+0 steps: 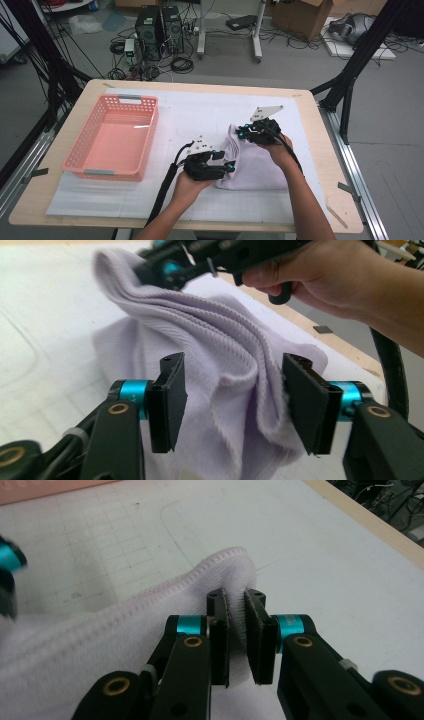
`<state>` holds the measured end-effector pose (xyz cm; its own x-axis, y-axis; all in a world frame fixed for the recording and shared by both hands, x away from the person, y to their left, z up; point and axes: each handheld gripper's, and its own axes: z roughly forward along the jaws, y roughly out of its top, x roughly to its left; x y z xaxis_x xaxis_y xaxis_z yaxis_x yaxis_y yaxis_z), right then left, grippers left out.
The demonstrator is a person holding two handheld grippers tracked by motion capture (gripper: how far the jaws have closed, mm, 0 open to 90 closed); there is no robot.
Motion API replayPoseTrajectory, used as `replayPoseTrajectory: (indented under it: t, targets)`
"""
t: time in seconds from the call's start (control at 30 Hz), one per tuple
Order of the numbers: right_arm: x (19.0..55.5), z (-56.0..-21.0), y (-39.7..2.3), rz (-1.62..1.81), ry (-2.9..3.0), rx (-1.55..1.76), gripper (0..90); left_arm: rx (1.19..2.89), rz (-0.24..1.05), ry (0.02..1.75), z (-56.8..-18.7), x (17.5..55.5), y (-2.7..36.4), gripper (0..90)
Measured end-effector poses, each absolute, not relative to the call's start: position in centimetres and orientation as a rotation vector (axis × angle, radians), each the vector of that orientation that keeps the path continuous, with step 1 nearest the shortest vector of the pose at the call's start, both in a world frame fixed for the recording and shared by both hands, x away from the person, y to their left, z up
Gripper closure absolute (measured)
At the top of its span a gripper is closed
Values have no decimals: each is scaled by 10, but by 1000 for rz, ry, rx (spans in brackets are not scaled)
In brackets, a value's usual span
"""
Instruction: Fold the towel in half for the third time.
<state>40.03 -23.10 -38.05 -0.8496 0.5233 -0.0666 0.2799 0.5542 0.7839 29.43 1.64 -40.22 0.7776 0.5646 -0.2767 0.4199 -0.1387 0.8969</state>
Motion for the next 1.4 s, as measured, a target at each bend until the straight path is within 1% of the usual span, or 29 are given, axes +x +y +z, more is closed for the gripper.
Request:
replayPoseTrajectory:
  t: [0.2, 0.4, 0.87, 0.97, 1.07, 1.1, 1.17, 1.23, 1.37, 1.4]
  targets:
    - [398, -383, -247, 1168, 2495, 644, 820, 1740, 183, 779, -405, 293, 41, 394]
    - [396, -383, -263, 1160, 2466, 661, 820, 1733, 213, 813, -413, 290, 61, 394]
    - [390, -398, -302, 1089, 2401, 794, 797, 1734, 275, 830, -429, 290, 83, 378]
    - [388, -399, -307, 1041, 2393, 850, 745, 1740, 283, 823, -429, 290, 85, 378]
    - [383, -396, -314, 1000, 2354, 907, 636, 1745, 293, 817, -429, 289, 88, 378]
    - [381, -394, -317, 994, 2330, 943, 615, 1745, 295, 817, -430, 289, 89, 378]
    - [372, -391, -325, 1007, 2282, 987, 612, 1740, 295, 820, -430, 289, 91, 378]
    - [362, -390, -334, 1020, 2244, 1022, 578, 1736, 298, 823, -431, 289, 92, 378]
    - [337, -395, -349, 1039, 2204, 1108, 546, 1735, 304, 818, -432, 290, 95, 376]
    - [331, -398, -352, 1054, 2190, 1134, 523, 1737, 308, 818, -433, 290, 96, 376]
